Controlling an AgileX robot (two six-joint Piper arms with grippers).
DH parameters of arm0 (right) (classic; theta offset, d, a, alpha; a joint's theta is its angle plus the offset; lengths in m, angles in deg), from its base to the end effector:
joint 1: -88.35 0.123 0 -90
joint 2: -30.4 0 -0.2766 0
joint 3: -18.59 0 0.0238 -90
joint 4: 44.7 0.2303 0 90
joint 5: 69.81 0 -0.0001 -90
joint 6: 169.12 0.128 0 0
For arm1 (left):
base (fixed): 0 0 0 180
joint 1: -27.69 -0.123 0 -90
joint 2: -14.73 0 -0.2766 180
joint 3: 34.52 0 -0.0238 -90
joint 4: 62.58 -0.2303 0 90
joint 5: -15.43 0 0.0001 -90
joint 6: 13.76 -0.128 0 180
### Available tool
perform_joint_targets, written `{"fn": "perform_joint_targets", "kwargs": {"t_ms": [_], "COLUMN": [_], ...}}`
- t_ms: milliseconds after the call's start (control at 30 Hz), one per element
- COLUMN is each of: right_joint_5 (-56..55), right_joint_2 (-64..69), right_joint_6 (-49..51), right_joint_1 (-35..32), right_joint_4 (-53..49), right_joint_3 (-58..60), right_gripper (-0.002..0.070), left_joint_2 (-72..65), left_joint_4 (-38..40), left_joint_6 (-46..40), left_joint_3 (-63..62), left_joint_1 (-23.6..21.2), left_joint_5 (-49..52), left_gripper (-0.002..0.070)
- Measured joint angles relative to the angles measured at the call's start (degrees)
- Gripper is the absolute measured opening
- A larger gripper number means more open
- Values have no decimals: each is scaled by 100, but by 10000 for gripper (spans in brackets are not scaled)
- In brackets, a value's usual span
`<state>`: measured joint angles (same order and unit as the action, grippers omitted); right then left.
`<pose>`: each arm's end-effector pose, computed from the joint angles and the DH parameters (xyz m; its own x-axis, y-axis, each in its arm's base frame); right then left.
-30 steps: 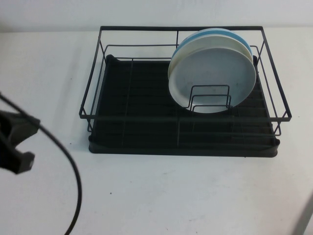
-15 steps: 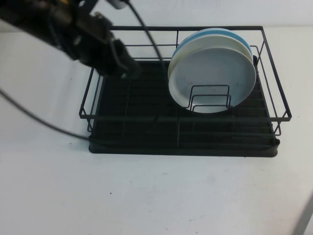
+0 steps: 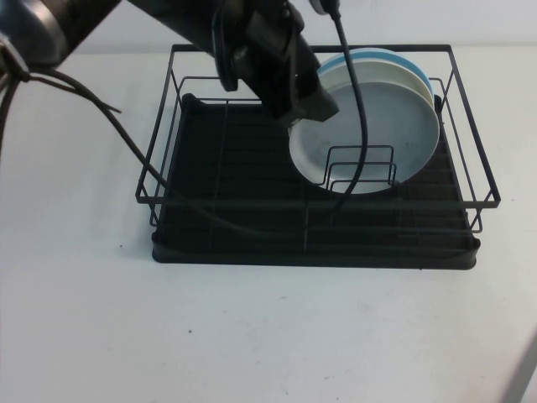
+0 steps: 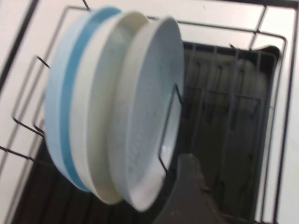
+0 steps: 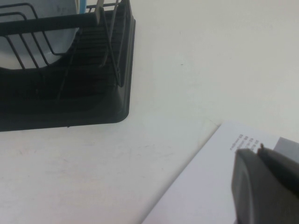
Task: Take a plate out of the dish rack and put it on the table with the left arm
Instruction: Grasp the plate from the shelf
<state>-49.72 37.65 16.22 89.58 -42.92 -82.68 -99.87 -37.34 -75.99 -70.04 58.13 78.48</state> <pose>0.0766 0.0030 0.1623 -0.2784 0.1161 -0.9534 0.0023 0.9927 0.1202 0.3316 -0.2513 0.3511 0.1011 0.7645 -0.6367 0.9411 0.1342 0.3105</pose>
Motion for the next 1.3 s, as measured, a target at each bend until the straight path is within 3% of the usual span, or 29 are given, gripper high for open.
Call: {"fn": "perform_joint_targets", "kwargs": {"t_ms": [933,1300], "right_joint_5": [0,0], "right_joint_2": [0,0], "right_joint_6": [0,0], "right_joint_1": [0,0], "right_joint_4": [0,0], "right_joint_3": [0,0], "right_gripper": [-21,-20], "left_joint_2": [-1231,-855], "left_joint_4": [328,238], "left_joint_6": [-699,-639], "left_joint_3": [-12,-12], "left_joint_1": [150,150], "left_joint_5": [-1860,-1375], "left_gripper": [442,442]}}
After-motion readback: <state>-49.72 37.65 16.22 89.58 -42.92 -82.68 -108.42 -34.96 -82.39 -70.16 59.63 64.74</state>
